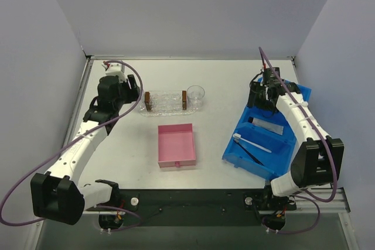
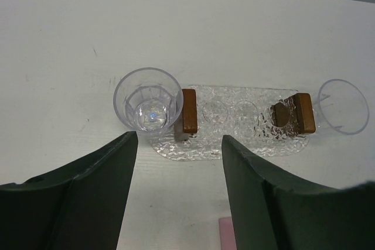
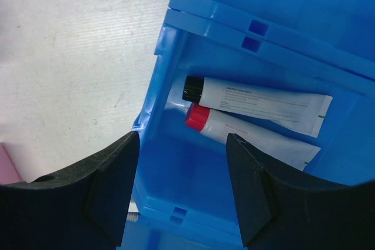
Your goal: Prepare toiletry sets of a toothbrush and toothpaste on the tray
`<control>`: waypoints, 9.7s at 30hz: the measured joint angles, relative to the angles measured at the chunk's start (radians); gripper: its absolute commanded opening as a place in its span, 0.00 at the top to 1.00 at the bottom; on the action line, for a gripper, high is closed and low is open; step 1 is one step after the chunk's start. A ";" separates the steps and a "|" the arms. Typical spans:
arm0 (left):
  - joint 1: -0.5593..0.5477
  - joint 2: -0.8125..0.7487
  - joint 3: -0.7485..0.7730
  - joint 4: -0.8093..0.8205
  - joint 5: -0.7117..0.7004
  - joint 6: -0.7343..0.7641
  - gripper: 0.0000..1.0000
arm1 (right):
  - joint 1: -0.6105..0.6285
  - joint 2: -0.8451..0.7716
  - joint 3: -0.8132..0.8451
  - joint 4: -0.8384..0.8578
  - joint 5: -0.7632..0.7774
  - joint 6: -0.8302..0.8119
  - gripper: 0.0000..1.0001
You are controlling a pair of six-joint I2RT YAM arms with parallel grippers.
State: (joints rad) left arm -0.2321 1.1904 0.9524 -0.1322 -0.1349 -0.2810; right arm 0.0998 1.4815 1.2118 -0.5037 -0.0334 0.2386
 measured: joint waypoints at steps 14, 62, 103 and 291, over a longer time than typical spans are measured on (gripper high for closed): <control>0.000 -0.018 0.032 -0.154 0.040 0.015 0.30 | -0.040 0.163 -0.081 -0.008 0.031 -0.212 0.45; 0.010 -0.167 -0.061 -0.223 0.014 0.000 0.31 | -0.099 0.027 -0.085 0.085 -0.039 -0.396 1.00; -0.501 0.391 0.470 0.148 0.419 -0.077 0.31 | 0.087 -0.229 0.216 0.002 -0.210 0.098 1.00; -0.500 0.071 0.116 -0.142 0.468 0.314 0.66 | 0.386 0.231 0.719 -0.452 -0.728 0.092 0.57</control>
State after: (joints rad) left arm -0.7322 1.2617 1.0687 -0.2741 0.3332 0.0330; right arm 0.4854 1.7123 1.9312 -0.9554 -0.7616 0.3305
